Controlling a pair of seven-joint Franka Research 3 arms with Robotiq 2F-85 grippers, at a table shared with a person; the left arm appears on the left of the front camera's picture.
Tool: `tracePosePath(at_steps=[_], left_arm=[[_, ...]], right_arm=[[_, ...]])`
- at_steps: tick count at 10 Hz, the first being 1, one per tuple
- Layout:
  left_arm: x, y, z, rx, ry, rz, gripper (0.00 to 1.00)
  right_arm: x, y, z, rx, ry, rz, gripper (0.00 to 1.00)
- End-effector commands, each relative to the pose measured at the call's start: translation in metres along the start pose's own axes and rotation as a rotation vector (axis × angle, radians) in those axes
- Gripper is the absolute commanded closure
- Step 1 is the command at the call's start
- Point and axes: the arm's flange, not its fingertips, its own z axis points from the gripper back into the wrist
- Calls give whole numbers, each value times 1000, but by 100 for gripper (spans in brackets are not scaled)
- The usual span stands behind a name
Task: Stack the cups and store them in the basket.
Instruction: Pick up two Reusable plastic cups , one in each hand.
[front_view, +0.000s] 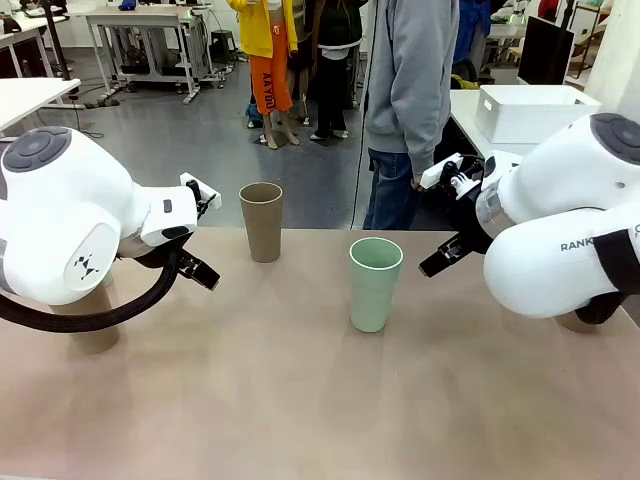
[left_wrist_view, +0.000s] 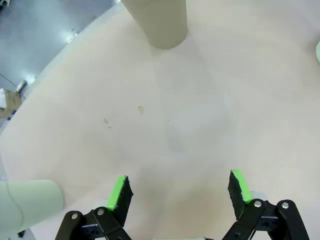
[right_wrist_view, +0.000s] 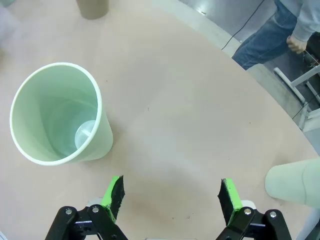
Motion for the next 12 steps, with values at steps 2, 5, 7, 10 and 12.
tracePosePath(at_steps=[2,5,7,10,12], left_arm=[[0,0,0,0,0,0,0],[20,19,53,-79,-37,-41,0],[25,39,100,-151,-74,-94,0],[4,75,156,-262,-145,-213,0],[-21,105,173,-324,-167,-303,0]], right_arm=[[0,0,0,0,0,0,0],[36,-25,68,-11,-98,3,0],[39,-47,105,35,-140,4,0],[5,-102,151,134,-217,1,0],[-37,-143,166,179,-252,10,0]])
